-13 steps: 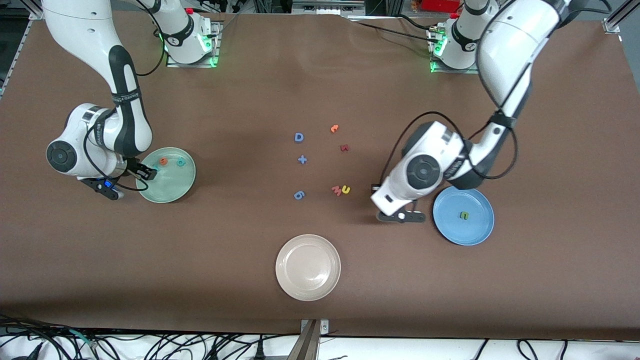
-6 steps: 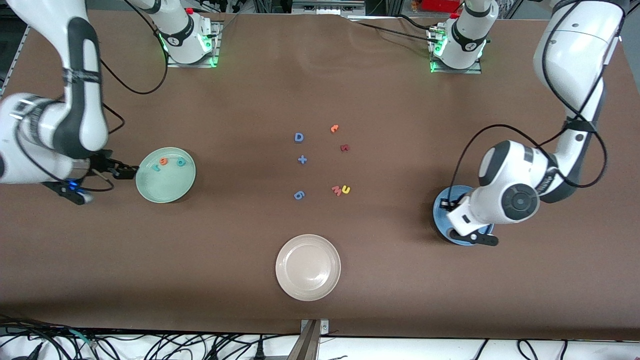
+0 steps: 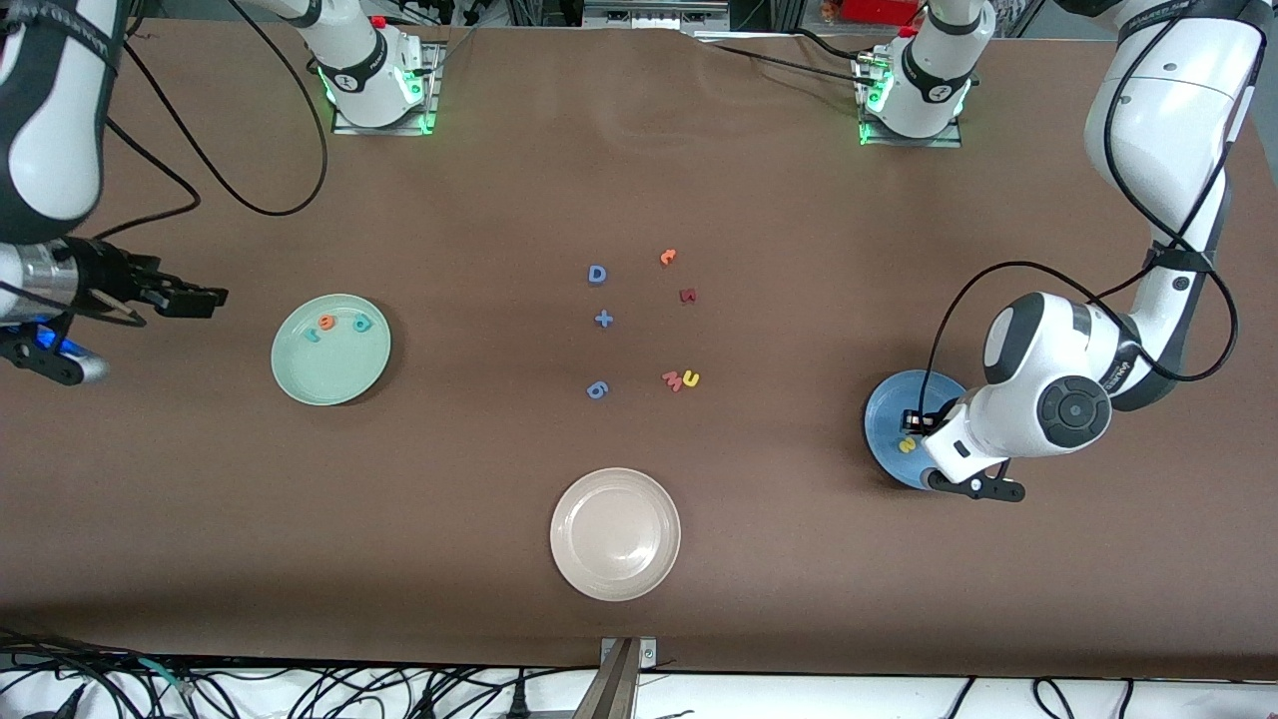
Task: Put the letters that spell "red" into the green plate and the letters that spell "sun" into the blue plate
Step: 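Carry the 2 to the blue plate while the right gripper withdraws, then release the 2 and move the left gripper to the yellow u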
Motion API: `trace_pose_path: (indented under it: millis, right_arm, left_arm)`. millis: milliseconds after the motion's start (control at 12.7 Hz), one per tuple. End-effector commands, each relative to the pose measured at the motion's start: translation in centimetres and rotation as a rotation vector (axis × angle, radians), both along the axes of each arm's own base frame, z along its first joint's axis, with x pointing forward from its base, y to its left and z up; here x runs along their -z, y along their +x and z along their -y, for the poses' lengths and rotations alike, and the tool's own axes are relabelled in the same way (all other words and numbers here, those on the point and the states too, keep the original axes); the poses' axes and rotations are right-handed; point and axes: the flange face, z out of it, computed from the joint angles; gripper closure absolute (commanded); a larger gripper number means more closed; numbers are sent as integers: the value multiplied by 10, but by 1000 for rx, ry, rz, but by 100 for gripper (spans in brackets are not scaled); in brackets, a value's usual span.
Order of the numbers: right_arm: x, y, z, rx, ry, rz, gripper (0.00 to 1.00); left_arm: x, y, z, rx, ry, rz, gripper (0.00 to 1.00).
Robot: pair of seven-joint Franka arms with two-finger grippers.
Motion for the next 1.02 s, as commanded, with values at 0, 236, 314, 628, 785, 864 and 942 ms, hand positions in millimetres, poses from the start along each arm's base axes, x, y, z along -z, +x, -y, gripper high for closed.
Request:
trace_pose_path:
  millis: [0,236,314,628,785,864,942]
  right_arm:
    - [-25,0,-13,-63,26,13,0]
    - [-27,10,-17,-112,32,90,0]
    - [-25,15,-22,-124,32,115,0]
    - [-15,24,-10,-235,129,146,0]
    - [-12,21,6,-286,132,177,0]
    - [-12,19,6,-304,139,178,0]
    - [-13,17,7,-322,129,173,0]
  left_arm:
    - [-7,1,-10,-110,-13,7,0]
    - [-8,-5,36,-526,52,-5,0]
    - [-8,-8,53,-650,72,-6,0]
    - [-13,-25,148,-1065,85,23,0]
    - [-8,-38,190,-1196,66,34,0]
    - [-4,-47,215,-1272,42,41,0]
    - [-2,-51,233,-1360,10,46,0]
